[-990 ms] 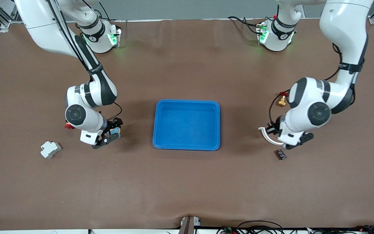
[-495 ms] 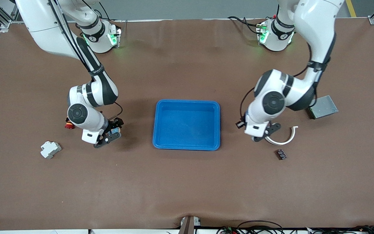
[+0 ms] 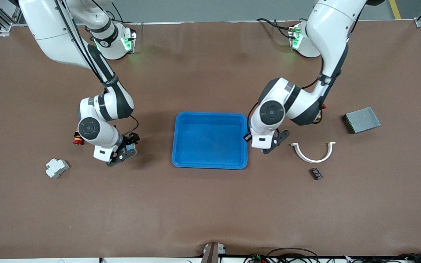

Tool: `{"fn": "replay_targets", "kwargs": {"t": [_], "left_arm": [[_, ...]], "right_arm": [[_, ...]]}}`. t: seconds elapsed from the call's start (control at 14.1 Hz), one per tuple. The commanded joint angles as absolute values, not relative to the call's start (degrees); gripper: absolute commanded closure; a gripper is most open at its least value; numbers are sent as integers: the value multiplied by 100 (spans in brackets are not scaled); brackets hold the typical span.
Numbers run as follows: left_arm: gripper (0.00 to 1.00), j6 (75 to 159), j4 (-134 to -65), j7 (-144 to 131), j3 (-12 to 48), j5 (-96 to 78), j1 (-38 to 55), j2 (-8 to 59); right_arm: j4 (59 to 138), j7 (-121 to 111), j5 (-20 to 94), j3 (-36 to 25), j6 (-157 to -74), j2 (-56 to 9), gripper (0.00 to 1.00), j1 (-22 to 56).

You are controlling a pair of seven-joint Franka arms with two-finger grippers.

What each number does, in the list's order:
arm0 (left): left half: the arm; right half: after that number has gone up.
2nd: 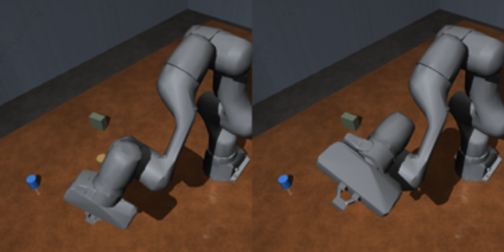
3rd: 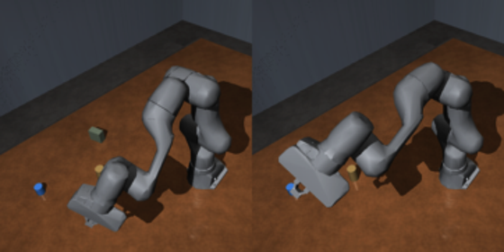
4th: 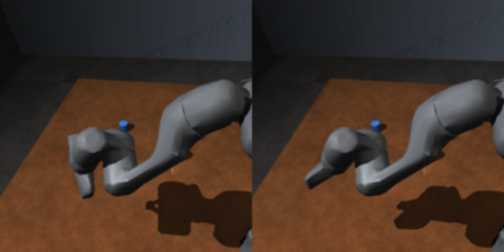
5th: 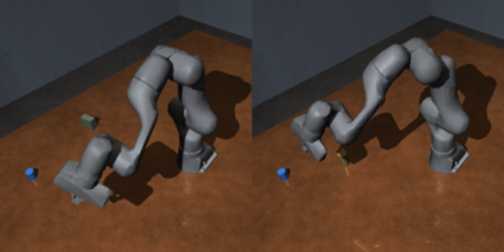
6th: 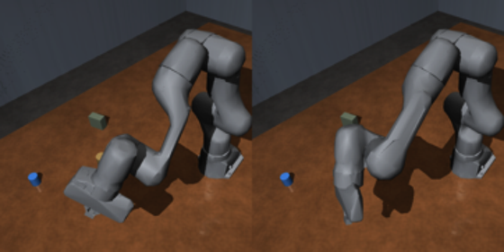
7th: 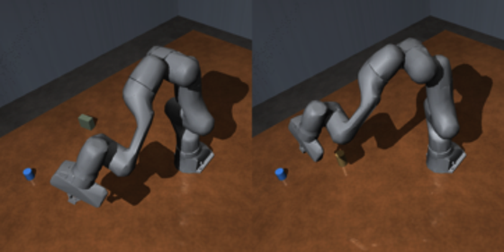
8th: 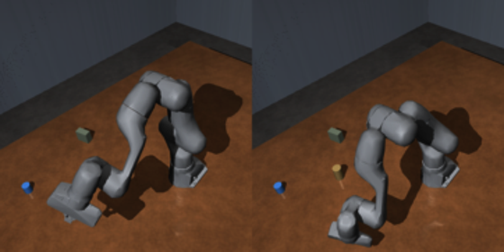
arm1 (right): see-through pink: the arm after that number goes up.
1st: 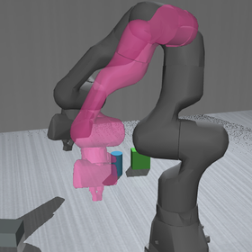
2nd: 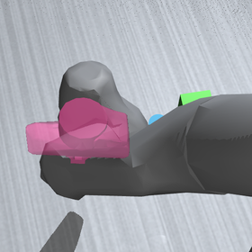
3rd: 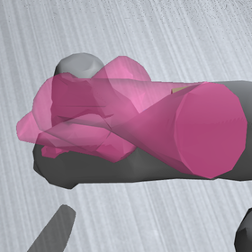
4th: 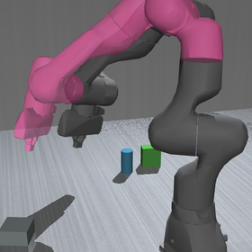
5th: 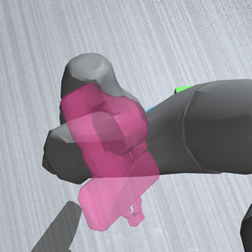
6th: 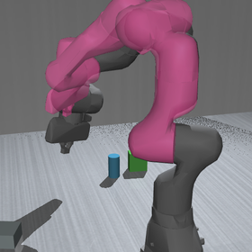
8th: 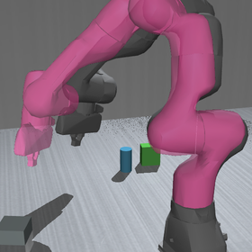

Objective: Place electrolytic capacitor and blue bell in tray
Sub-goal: 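Lift the capacitor toward the tray while the right gripper grasps the bell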

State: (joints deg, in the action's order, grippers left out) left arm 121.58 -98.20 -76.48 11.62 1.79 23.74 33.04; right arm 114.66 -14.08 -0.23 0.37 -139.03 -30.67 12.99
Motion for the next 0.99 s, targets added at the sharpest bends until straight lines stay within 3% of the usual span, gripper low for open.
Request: {"fn": "replay_targets", "kwargs": {"t": [0.0, 0.28, 0.57, 0.71, 0.78, 0.92], "left_arm": [[100, 12120, -9230, -8234, 1134, 176, 2732, 3848], [100, 12252, -9009, -8788, 1125, 176, 3014, 4113], [100, 12252, -9000, -8930, 1116, 193, 3129, 4227], [100, 12252, -9000, -8938, 1116, 185, 3129, 4289], [80, 12252, -9000, -8930, 1108, 185, 3112, 4280], [0, 12252, -9000, -8868, 1107, 220, 3094, 4280]], "right_arm": [[11531, -1459, -105, 79, -13992, -3050, 0, 1213], [11531, -1459, -105, 88, -13983, -3041, 54, 1213], [11505, -1450, -88, 88, -13931, -3041, 88, 1213], [11487, -1389, -62, 88, -13904, -3032, 88, 1222], [11479, -1371, -44, 88, -13852, -3006, 88, 1222], [11365, -1310, -9, 105, -13511, -2945, 88, 1239]]}}
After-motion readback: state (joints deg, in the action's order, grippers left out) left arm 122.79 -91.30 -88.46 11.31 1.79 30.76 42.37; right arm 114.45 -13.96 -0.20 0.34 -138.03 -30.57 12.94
